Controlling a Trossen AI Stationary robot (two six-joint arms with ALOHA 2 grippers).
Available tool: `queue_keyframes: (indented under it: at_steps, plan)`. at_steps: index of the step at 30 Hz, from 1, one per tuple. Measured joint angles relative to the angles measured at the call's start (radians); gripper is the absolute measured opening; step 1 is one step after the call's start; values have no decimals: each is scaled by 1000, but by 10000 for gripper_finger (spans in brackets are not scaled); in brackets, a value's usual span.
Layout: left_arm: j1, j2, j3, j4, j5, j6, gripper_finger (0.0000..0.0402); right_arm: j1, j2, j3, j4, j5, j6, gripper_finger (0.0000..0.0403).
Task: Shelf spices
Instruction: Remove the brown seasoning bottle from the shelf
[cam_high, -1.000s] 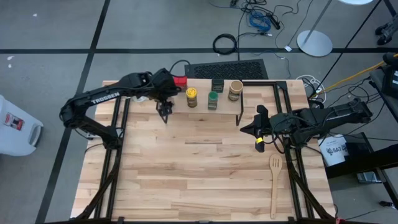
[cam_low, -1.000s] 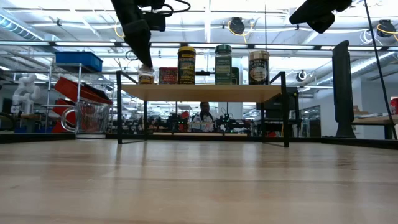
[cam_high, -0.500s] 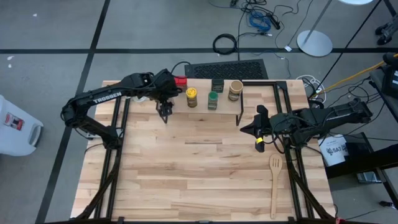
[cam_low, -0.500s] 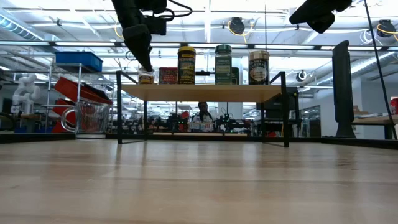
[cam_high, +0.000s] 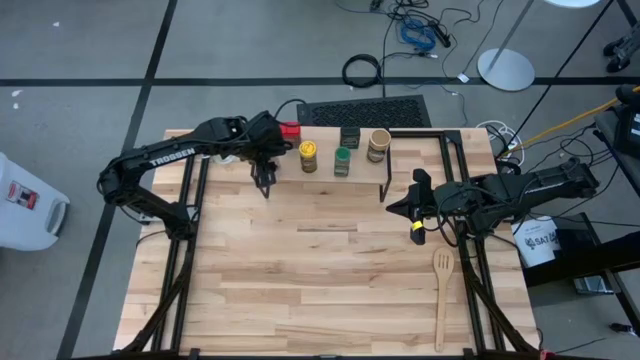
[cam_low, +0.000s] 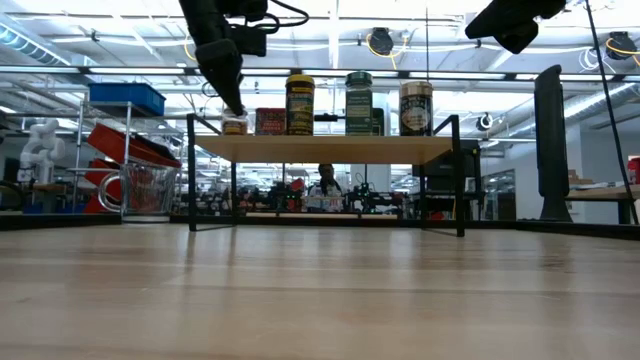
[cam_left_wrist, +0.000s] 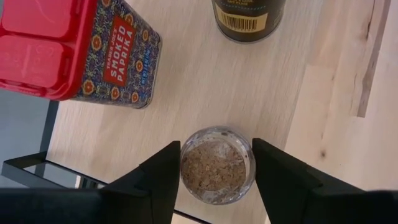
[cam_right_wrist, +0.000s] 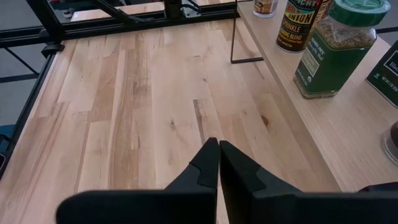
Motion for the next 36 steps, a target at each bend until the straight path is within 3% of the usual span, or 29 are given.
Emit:
queue_keyframes:
  at_steps: [12, 23, 36]
  plan:
    - [-40, 0, 7, -26, -7, -43, 192, 0, 0, 0, 0, 0, 0, 0]
    - [-107, -2, 98, -133, -22, -167, 191, 0, 0, 0, 0, 0, -4, 0]
    - [-302, -3, 116, -207, 3, -356, 191, 0, 0, 0, 0, 0, -1, 0]
